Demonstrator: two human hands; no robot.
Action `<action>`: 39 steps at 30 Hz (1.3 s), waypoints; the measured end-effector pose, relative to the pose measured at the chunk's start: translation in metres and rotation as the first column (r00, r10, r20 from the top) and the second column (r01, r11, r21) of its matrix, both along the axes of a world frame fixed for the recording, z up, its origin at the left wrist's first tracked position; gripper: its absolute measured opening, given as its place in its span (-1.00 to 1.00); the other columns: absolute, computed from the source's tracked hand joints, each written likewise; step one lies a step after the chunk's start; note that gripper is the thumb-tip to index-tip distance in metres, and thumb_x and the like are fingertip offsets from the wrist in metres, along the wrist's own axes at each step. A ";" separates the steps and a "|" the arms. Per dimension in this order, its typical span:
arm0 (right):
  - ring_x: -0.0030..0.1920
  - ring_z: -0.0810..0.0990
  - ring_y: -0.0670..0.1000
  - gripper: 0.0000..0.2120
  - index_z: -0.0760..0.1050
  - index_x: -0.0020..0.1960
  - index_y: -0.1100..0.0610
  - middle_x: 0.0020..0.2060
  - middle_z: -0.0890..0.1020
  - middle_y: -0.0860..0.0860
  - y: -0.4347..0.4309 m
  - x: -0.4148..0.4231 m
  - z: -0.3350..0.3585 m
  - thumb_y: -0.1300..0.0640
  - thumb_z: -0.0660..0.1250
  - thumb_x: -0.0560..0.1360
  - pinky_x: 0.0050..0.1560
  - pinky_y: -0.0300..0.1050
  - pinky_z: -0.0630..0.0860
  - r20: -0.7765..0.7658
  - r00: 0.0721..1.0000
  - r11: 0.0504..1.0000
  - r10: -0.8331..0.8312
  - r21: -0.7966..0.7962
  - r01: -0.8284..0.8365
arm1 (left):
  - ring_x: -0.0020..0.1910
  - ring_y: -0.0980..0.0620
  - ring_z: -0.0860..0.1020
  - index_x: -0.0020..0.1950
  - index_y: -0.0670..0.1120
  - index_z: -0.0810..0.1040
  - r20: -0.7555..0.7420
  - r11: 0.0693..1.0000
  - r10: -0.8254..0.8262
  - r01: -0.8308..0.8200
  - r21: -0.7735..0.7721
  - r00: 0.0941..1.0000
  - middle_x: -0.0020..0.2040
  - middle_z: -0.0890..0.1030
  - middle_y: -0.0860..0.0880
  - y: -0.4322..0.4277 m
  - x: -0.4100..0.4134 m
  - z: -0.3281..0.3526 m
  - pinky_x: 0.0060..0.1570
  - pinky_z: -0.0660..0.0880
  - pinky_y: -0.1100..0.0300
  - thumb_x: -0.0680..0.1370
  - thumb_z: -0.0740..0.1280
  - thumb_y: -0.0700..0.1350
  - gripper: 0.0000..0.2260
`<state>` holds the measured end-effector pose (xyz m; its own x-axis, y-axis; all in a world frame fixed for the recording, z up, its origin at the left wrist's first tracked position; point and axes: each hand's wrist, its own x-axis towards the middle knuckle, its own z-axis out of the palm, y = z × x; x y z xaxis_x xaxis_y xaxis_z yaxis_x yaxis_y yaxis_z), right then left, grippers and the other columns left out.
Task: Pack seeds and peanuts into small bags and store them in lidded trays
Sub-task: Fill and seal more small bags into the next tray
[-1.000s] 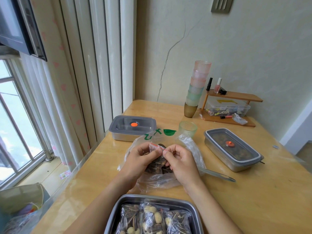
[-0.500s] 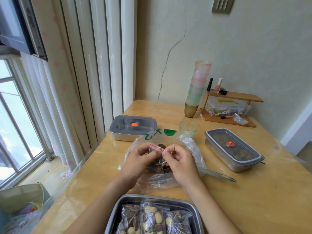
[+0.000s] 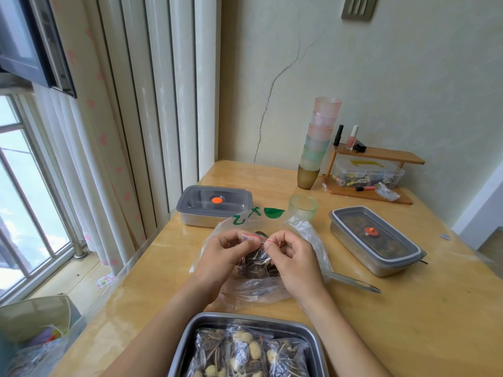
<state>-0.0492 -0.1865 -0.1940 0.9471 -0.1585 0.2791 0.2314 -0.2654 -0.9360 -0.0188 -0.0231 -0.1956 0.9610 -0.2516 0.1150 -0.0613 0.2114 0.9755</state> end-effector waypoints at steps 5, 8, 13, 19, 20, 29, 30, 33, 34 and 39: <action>-0.27 0.57 -0.04 -0.85 0.58 -0.16 0.10 -0.34 0.61 -0.06 -0.003 0.001 0.001 0.23 0.42 0.58 -0.14 0.06 0.54 0.014 1.000 1.000 0.002 -0.001 -0.002 | -0.05 -0.14 0.62 -0.11 -0.27 0.67 -0.007 1.000 0.019 -0.019 -0.022 1.000 0.00 0.70 -0.31 0.002 0.002 -0.001 0.03 0.52 0.01 0.40 0.62 -0.11 -0.74; -0.26 0.56 -0.07 -0.85 0.58 -0.17 0.11 -0.33 0.61 -0.06 -0.003 0.002 0.000 0.25 0.42 0.57 -0.14 -0.05 0.51 0.020 1.000 1.000 0.001 -0.005 -0.001 | -0.06 -0.12 0.65 -0.08 -0.32 0.66 -0.004 0.999 0.027 -0.027 -0.018 1.000 -0.02 0.72 -0.27 0.002 0.003 -0.002 0.04 0.56 -0.01 0.40 0.59 -0.10 -0.70; -0.29 0.51 -0.06 -0.84 0.57 -0.18 0.12 -0.36 0.57 -0.05 -0.004 0.003 -0.001 0.25 0.42 0.57 -0.18 -0.07 0.46 0.009 1.000 1.000 -0.013 0.016 0.013 | -0.06 -0.04 0.69 0.03 -0.27 0.69 0.005 1.000 -0.002 0.002 0.027 1.000 0.01 0.74 -0.18 -0.001 -0.001 0.002 0.02 0.63 0.04 0.55 0.46 -0.19 -0.86; -0.30 0.50 -0.05 -0.83 0.58 -0.19 0.10 -0.37 0.56 -0.08 -0.007 0.004 -0.004 0.24 0.42 0.57 -0.17 -0.03 0.45 0.001 1.000 0.999 -0.016 0.035 0.016 | 0.00 -0.05 0.62 -0.02 -0.15 0.67 -0.021 0.997 0.057 -0.056 0.044 0.998 0.08 0.71 -0.21 0.002 0.004 -0.003 0.08 0.55 -0.04 0.56 0.48 -0.12 -0.90; -0.30 0.51 -0.05 -0.84 0.58 -0.18 0.11 -0.37 0.56 -0.09 -0.007 0.004 -0.003 0.25 0.42 0.57 -0.17 -0.02 0.46 0.003 1.000 0.999 -0.019 0.036 0.019 | 0.00 -0.05 0.61 -0.03 -0.15 0.67 -0.020 0.998 0.055 -0.054 0.043 0.998 0.08 0.71 -0.22 0.002 0.004 -0.004 0.09 0.54 -0.03 0.56 0.48 -0.12 -0.90; -0.24 0.55 -0.03 -0.85 0.57 -0.18 0.04 -0.31 0.60 -0.05 -0.008 0.002 -0.001 0.18 0.41 0.56 -0.11 0.07 0.54 0.023 1.000 1.000 -0.021 0.000 0.021 | -0.17 0.05 0.61 -0.16 -0.23 0.62 0.022 0.997 0.058 -0.057 -0.053 0.998 -0.19 0.68 -0.15 0.003 0.001 0.001 -0.02 0.55 0.14 0.46 0.53 -0.21 -0.87; -0.23 0.55 -0.04 -0.85 0.57 -0.17 0.04 -0.30 0.59 -0.05 -0.008 0.002 0.000 0.19 0.40 0.57 -0.10 0.01 0.53 0.024 1.000 1.000 -0.017 0.002 0.017 | -0.18 0.07 0.61 -0.17 -0.22 0.62 0.027 0.997 0.055 -0.053 -0.058 0.998 -0.20 0.67 -0.13 0.003 0.001 0.001 -0.04 0.54 0.16 0.47 0.52 -0.22 -0.88; -0.13 0.60 -0.01 -0.92 0.58 -0.10 0.02 -0.21 0.64 -0.05 -0.009 0.000 0.001 0.13 0.42 0.57 0.00 -0.02 0.55 0.018 0.999 0.999 0.036 0.010 -0.036 | -0.18 0.07 0.58 -0.13 -0.21 0.63 0.054 0.998 0.038 -0.035 -0.054 0.998 -0.17 0.66 -0.13 0.003 0.000 0.001 -0.03 0.52 0.13 0.52 0.49 -0.18 -0.89; -0.10 0.63 0.00 -0.94 0.60 -0.09 0.00 -0.18 0.66 -0.05 -0.009 0.000 0.002 0.10 0.43 0.56 0.02 -0.01 0.56 0.017 0.998 0.998 0.055 -0.003 -0.055 | -0.18 0.07 0.58 -0.10 -0.21 0.64 0.065 0.999 0.027 -0.025 -0.039 0.998 -0.15 0.67 -0.13 0.003 0.000 0.002 -0.03 0.52 0.13 0.54 0.47 -0.18 -0.90; -0.12 0.63 -0.01 -0.88 0.61 -0.12 0.03 -0.21 0.66 -0.02 -0.008 0.001 0.003 0.18 0.44 0.58 0.00 0.00 0.56 0.064 0.996 0.996 0.069 -0.054 -0.066 | -0.01 0.01 0.62 0.08 -0.25 0.64 0.098 0.998 -0.035 0.031 0.047 0.995 0.08 0.71 -0.19 0.002 -0.002 0.002 0.01 0.54 0.18 0.61 0.42 -0.14 -0.83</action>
<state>-0.0484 -0.1949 -0.1909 0.9345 -0.0785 0.3473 0.3111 -0.2945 -0.9036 -0.0208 -0.0210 -0.1934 0.9366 -0.2902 0.1964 -0.1514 0.1703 0.9737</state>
